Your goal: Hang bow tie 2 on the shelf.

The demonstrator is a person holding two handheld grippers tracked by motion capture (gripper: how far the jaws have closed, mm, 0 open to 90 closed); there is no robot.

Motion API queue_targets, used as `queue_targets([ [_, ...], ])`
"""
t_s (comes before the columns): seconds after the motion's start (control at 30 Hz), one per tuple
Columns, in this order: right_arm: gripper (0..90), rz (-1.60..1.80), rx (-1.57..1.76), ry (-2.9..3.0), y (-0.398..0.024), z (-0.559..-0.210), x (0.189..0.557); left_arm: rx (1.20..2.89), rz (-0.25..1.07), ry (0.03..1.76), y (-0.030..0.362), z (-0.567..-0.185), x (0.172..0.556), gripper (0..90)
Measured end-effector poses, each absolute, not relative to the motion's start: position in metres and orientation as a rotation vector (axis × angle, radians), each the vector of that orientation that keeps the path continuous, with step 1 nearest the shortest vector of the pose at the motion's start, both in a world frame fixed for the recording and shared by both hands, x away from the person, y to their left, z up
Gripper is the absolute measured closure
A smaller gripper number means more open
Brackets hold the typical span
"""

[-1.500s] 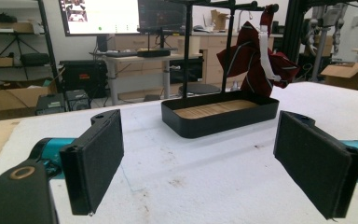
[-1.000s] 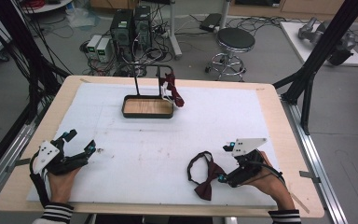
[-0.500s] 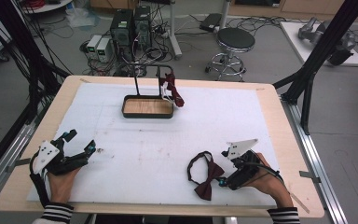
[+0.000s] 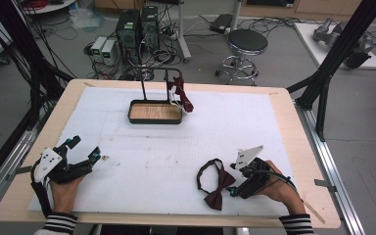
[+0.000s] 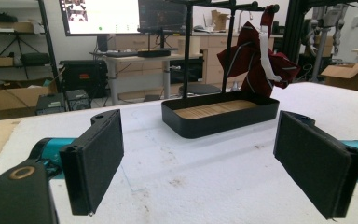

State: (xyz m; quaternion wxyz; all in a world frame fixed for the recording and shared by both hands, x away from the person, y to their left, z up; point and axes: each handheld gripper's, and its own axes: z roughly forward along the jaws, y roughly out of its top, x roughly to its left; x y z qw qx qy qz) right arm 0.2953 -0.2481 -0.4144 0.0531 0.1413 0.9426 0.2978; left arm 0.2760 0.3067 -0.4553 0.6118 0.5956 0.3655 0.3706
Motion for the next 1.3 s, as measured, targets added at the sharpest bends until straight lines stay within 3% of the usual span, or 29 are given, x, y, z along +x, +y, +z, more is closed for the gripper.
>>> queue_targets([
  [0.67,31.5,0.668,0.298,2.997,-0.228,-0.415,0.304,1.373,0.853,0.843,0.307,-0.455,0.276,16.3],
  [1.0,41.7,0.623,0.318,3.023,-0.224,-0.418,0.308,1.374,0.852,0.843,0.307,-0.455,0.276,16.3],
  [1.3,59.2,0.616,0.34,3.022,-0.223,-0.415,0.308,1.374,0.853,0.843,0.307,-0.455,0.276,16.3],
])
